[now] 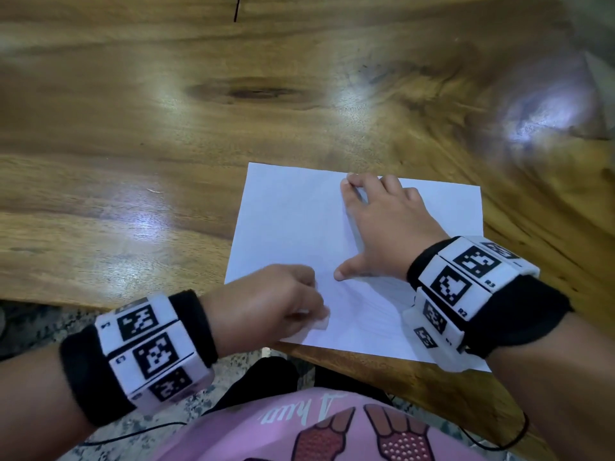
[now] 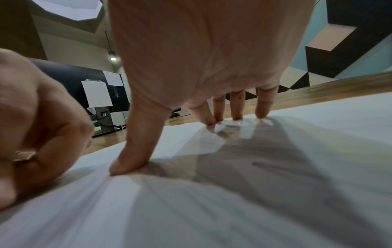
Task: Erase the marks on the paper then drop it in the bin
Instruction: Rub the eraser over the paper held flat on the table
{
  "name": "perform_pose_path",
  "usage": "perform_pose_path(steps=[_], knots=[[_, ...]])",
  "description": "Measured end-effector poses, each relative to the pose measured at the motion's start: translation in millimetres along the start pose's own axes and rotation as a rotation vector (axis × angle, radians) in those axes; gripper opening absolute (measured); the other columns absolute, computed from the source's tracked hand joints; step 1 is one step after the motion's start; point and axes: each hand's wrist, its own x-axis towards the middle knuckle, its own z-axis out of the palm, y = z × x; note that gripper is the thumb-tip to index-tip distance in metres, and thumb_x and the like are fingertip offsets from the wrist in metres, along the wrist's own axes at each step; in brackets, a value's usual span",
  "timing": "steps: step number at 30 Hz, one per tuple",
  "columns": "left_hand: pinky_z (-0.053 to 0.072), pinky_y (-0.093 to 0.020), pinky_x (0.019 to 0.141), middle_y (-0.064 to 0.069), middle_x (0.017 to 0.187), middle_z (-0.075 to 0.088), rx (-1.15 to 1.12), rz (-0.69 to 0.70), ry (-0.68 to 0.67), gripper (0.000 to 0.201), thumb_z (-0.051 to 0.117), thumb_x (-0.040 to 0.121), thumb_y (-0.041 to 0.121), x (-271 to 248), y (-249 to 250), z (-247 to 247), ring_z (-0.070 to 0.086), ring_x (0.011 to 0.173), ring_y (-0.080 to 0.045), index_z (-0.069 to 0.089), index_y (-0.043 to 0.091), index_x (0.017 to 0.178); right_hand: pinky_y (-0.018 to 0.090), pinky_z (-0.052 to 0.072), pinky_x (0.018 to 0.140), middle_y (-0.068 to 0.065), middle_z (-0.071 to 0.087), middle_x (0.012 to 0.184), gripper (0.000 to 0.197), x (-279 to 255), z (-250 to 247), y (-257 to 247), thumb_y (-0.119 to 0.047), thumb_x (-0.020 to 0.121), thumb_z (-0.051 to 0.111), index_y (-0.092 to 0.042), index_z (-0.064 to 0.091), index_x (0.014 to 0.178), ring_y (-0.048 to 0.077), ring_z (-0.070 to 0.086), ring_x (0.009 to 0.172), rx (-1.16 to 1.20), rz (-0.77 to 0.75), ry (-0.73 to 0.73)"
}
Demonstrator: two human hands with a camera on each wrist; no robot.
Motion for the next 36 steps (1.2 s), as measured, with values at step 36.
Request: perform_pose_path(steps=[36], knots=[[0.031,-0.001,0.058,0.003,0.072,0.058,0.019,-0.095,0.217,0.017,0.060,0.073,0.029,5,-14,-17,0.053,0.060,-0.005,0.072,0.017,0.076,0.036,0.021,0.105,-0.002,0.008,0.151,0.123,-1,1,1,-0.071,0.059,0.068,-0.015,0.006,0.149,0.023,0.016,0.132,0.021,-0.003,0.004]])
